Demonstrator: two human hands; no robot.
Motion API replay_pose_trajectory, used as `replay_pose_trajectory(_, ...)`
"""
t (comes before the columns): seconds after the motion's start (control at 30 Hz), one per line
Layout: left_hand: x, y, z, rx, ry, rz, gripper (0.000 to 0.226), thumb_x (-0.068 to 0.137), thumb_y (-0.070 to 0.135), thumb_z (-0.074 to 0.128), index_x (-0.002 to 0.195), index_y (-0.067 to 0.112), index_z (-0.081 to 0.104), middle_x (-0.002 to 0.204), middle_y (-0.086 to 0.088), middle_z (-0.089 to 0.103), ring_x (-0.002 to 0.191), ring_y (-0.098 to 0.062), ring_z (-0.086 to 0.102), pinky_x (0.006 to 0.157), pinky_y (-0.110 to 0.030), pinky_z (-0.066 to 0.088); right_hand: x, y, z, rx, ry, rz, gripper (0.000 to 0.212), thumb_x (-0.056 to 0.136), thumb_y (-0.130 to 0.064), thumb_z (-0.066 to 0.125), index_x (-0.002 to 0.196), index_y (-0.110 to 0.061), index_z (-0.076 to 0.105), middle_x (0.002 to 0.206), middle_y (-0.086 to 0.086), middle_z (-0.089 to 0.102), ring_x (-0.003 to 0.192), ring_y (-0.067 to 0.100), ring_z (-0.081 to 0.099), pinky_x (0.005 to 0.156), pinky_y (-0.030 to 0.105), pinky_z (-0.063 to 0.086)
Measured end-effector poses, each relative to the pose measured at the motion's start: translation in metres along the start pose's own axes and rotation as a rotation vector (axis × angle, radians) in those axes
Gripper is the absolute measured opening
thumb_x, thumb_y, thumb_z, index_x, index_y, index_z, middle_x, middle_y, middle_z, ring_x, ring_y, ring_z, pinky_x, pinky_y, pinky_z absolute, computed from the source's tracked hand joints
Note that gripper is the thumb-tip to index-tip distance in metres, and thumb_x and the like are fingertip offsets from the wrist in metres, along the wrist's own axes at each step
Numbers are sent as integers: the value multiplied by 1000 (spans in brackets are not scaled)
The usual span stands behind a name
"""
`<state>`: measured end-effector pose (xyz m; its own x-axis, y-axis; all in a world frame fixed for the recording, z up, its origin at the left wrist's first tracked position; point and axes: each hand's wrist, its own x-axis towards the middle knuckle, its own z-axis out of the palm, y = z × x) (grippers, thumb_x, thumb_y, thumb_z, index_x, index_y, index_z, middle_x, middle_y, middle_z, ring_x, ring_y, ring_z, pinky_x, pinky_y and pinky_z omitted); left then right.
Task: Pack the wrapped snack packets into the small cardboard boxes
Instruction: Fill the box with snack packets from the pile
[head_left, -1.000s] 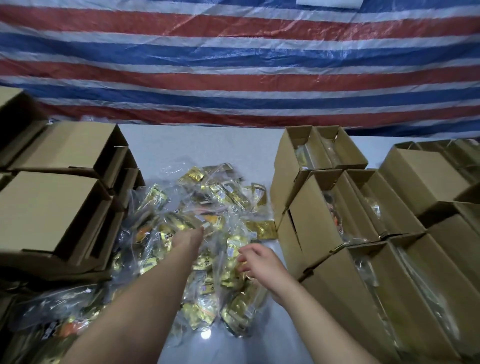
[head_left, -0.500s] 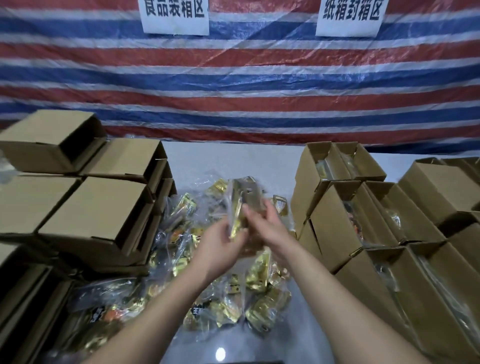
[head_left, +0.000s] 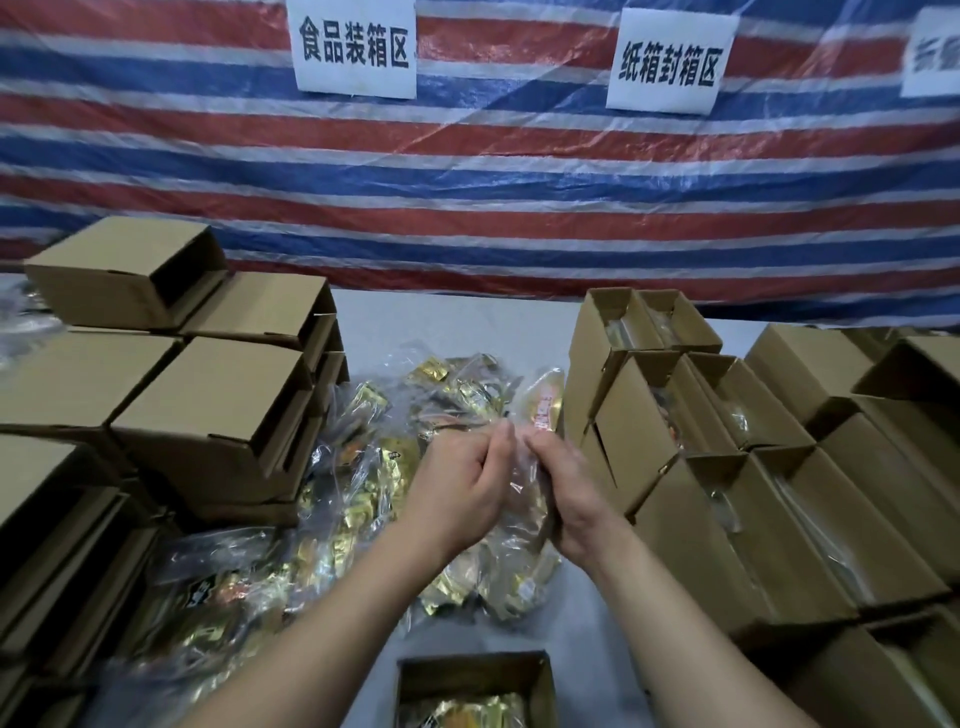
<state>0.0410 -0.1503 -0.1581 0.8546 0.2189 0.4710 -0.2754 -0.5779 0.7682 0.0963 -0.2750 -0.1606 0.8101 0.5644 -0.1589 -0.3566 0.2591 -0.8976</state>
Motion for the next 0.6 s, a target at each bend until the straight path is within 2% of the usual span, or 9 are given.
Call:
replay_pose_trajectory(0.1,-18,-6,-8,-140,95,-182,58,97,54,28,67,19,63,60,-3,60,58,-13,58,61,-27,46,-14,9,-8,45,123,-27,65,80,-38,68,127,6,56,100,18,69,85,29,68,72,41,58)
replay_pose_trajectory(0.17,-38,-20,-20,-240,112,-372,52,96,52,32,76,17,64,67,-5,62,62,-16,58,63,-29,49,-23,16,-20,62,198,-59,69,78,-38,70,133,1,54,107,18,68,89,29,68,77,43,59)
replay_pose_trajectory(0.2,-51,-32,-26,-196,57,-449,49,97,50,34,80,15,64,69,-4,63,65,-18,59,66,-35,51,-28,19,-25,49,205,-78,69,76,-38,72,134,-4,55,109,17,68,91,29,68,79,45,59)
replay_pose_trajectory(0.27,-86,-61,-33,9,-172,-536,34,101,41,42,86,20,62,78,0,65,73,-18,62,75,-41,53,-42,29,-31,-76,149,-105,61,71,-40,79,127,-23,63,111,10,70,96,29,69,81,46,60)
replay_pose_trajectory(0.33,-127,-86,-31,103,-411,-590,18,102,39,47,108,29,61,102,12,64,92,-5,61,89,-34,53,-56,45,-29,-314,86,-76,57,64,-44,82,117,-49,63,119,-5,68,108,17,67,87,35,58)
replay_pose_trajectory(0.4,-165,-110,-22,133,-575,-663,42,102,43,46,140,25,48,134,11,52,122,-9,52,103,-26,41,-67,66,-23,-583,-13,-14,75,62,-48,81,126,-61,45,126,-29,58,115,-4,59,88,15,52)
replay_pose_trajectory(0.43,-180,-119,-17,151,-628,-690,47,102,43,44,145,23,42,142,10,45,131,-12,46,108,-25,35,-69,78,-20,-720,-81,20,84,64,-48,80,135,-56,37,126,-36,55,114,-11,55,86,8,48)
replay_pose_trajectory(0.5,-200,-130,-9,98,-677,-704,44,104,37,42,145,21,43,147,6,45,133,-11,44,113,-27,33,-73,102,-16,-1010,-219,73,93,68,-43,77,147,-44,29,135,-29,52,118,-7,53,89,5,41)
replay_pose_trajectory(0.6,-214,-135,-2,-83,-600,-721,28,104,28,47,132,28,50,135,6,58,124,-8,53,109,-33,40,-77,129,-18,-1357,-407,26,93,74,-38,74,153,-33,25,144,-8,44,129,8,43,105,19,37)
